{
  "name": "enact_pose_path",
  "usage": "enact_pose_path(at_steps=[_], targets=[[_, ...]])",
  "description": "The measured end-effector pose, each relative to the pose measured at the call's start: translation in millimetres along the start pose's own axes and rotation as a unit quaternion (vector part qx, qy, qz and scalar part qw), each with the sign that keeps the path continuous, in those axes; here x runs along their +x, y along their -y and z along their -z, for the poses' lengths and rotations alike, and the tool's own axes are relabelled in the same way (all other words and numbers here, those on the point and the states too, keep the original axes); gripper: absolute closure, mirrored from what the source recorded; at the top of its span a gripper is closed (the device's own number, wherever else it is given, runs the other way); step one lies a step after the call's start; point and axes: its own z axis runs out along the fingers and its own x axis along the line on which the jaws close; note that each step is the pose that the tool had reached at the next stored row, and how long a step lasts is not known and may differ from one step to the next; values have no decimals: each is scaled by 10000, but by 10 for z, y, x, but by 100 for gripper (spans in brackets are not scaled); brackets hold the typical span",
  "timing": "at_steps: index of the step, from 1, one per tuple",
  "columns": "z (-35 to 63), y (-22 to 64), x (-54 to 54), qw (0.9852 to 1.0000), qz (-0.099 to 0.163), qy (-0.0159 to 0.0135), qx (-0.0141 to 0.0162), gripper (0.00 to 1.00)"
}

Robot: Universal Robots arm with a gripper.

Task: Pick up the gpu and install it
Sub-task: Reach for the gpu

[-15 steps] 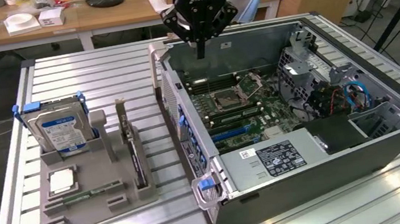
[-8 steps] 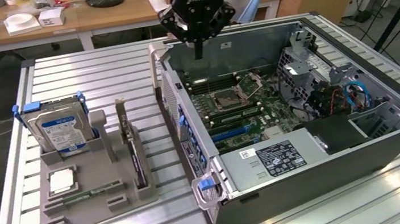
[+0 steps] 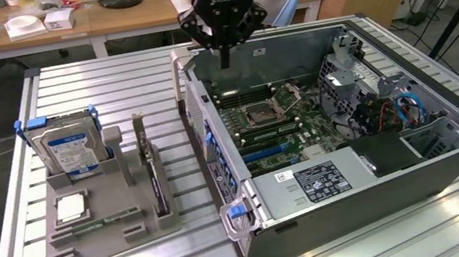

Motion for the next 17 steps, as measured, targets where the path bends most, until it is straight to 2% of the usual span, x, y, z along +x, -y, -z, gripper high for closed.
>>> enact_pose_path(at_steps=[17], targets=[[3,8,106,10000,0,0,0,89]])
